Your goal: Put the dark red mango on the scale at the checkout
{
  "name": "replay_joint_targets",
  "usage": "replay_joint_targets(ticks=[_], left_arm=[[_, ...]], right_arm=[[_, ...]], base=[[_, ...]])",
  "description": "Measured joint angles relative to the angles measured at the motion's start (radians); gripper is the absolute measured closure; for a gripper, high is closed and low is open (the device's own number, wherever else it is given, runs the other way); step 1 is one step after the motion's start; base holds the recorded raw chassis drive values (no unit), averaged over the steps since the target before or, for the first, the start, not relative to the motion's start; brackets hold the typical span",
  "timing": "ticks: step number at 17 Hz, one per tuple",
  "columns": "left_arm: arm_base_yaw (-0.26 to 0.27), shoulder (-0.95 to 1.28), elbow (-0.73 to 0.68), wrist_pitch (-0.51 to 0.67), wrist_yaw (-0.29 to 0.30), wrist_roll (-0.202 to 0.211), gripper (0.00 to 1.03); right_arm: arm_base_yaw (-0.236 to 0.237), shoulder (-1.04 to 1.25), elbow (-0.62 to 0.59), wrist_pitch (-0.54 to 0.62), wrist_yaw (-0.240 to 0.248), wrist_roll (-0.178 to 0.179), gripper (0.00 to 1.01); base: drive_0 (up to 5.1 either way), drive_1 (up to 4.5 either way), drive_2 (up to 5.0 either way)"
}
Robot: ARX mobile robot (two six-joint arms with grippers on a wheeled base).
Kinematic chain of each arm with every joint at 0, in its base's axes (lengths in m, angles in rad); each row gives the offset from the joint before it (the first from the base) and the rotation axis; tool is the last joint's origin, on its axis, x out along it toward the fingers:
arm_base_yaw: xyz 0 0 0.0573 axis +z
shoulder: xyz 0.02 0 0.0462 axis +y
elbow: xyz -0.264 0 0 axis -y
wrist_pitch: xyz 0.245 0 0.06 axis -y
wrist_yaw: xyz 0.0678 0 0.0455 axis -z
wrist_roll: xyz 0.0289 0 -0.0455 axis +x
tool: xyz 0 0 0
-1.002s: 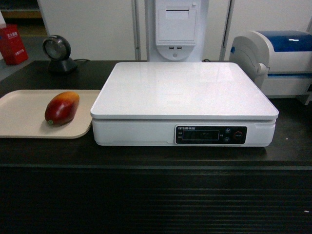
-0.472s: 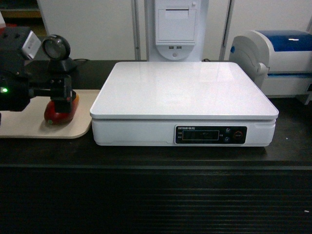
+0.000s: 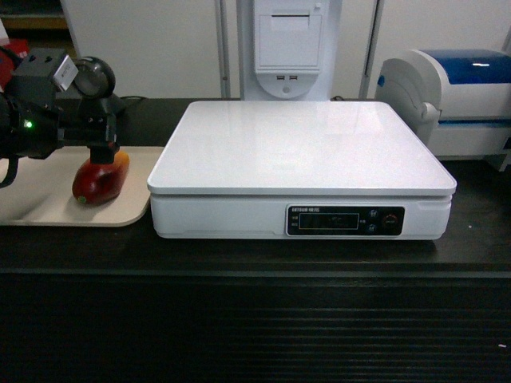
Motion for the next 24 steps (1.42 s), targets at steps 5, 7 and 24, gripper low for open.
replay_joint_targets(ticks=[5, 7, 24], left_arm=[[0.003, 0.055, 0.061, -0.034, 0.013, -0.01, 0.05], [0.003, 0.093, 0.097, -0.054, 0.006, 0.0, 0.05], [0.022, 0.172, 0.164, -0.065, 0.007, -0.001, 0.43]], right_arm=[[0.0, 0.0, 0.0, 0.0, 0.0, 0.0, 0.03], [0.0, 0.0, 0.0, 0.0, 0.0, 0.0, 0.03], [0.0, 0.0, 0.0, 0.0, 0.0, 0.0, 0.03]], base=[[0.0, 0.0, 0.0], [0.0, 0.0, 0.0], [0.0, 0.0, 0.0]])
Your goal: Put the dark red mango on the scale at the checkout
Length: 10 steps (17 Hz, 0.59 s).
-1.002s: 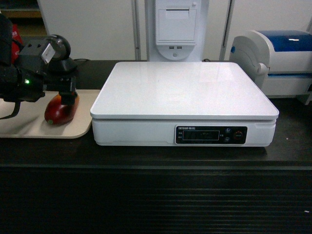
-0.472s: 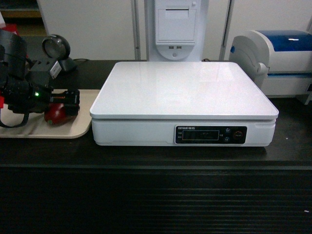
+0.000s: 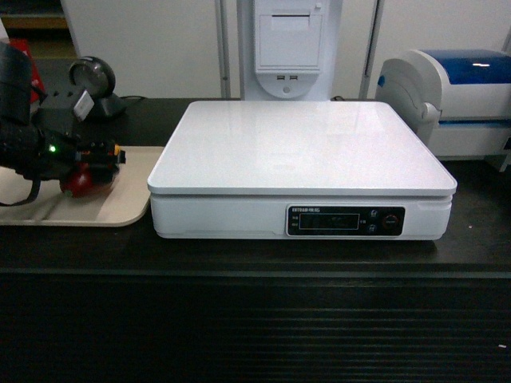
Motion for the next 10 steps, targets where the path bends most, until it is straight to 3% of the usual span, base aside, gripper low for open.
replay_joint_targets(ticks=[2, 5, 8, 10], left_arm=[[-0.011, -0.085, -0.026, 0.023, -0.004, -0.008, 0.43], [-0.057, -0.244, -0.027, 0.067, 0.003, -0.083, 0.43], [-0.184, -0.338, -0.022, 0.077, -0.003, -0.118, 0.43], [-0.267, -0.346, -0.014, 0.077, -0.001, -0.164, 0.43]], right_arm=[[0.0, 0.0, 0.0, 0.0, 0.0, 0.0, 0.03], [0.0, 0.0, 0.0, 0.0, 0.0, 0.0, 0.03], [0.0, 0.0, 0.0, 0.0, 0.0, 0.0, 0.03], [0.0, 0.0, 0.0, 0.0, 0.0, 0.0, 0.03]], base=[[0.0, 0.0, 0.0], [0.0, 0.0, 0.0], [0.0, 0.0, 0.0], [0.0, 0.0, 0.0]])
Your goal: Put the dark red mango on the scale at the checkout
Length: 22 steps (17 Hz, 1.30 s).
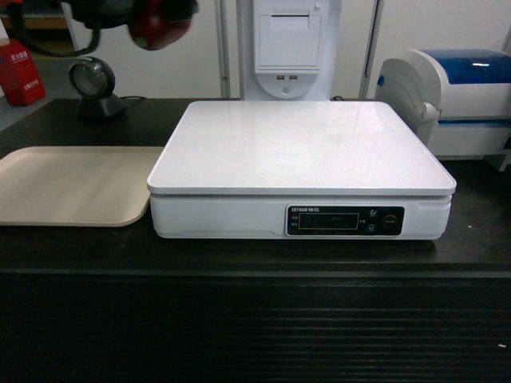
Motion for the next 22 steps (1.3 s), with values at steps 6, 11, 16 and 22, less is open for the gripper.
replay_joint_targets(ticks=[6, 11, 16, 22], left_arm=[[-0.239, 0.067, 0.173, -0.082, -0.091, -0.056, 0.43], [-0.351, 0.164, 0.206, -0.204, -0.185, -0.162, 0.43], [-0.366, 0.164, 0.216, -0.274, -0.21, -0.224, 0.43], [-0.336, 0.35, 0.441, -0.502, -0.342, -0.364, 0.43]], right_arm=[[0.0, 0.0, 0.0, 0.0, 0.0, 0.0, 0.03], [0.0, 0.0, 0.0, 0.0, 0.0, 0.0, 0.03], [0.0, 0.0, 0.0, 0.0, 0.0, 0.0, 0.03], [0.0, 0.0, 0.0, 0.0, 0.0, 0.0, 0.03]], base=[[0.0, 0.0, 0.0], [0.0, 0.0, 0.0], [0.0, 0.0, 0.0], [0.0, 0.0, 0.0]])
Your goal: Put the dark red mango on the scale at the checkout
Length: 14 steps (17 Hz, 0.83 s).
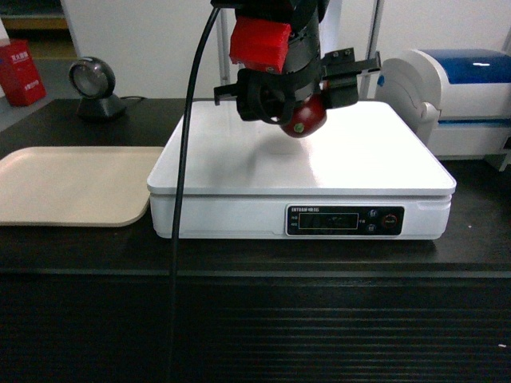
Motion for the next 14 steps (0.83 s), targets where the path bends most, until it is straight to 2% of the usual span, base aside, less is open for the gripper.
replay_joint_targets(ticks=[4, 14], left_arm=[[0.008, 0.054, 0.05, -0.038, -0.046, 0.013, 0.43], [0.002, 0.068, 0.057, -0.039, -0.055, 0.032, 0.43]], right_arm=[[0.0, 0.0, 0.0, 0.0, 0.0, 0.0, 0.03], [0.0, 0.0, 0.0, 0.0, 0.0, 0.0, 0.03]], base=[[0.0, 0.0, 0.0], [0.0, 0.0, 0.0]])
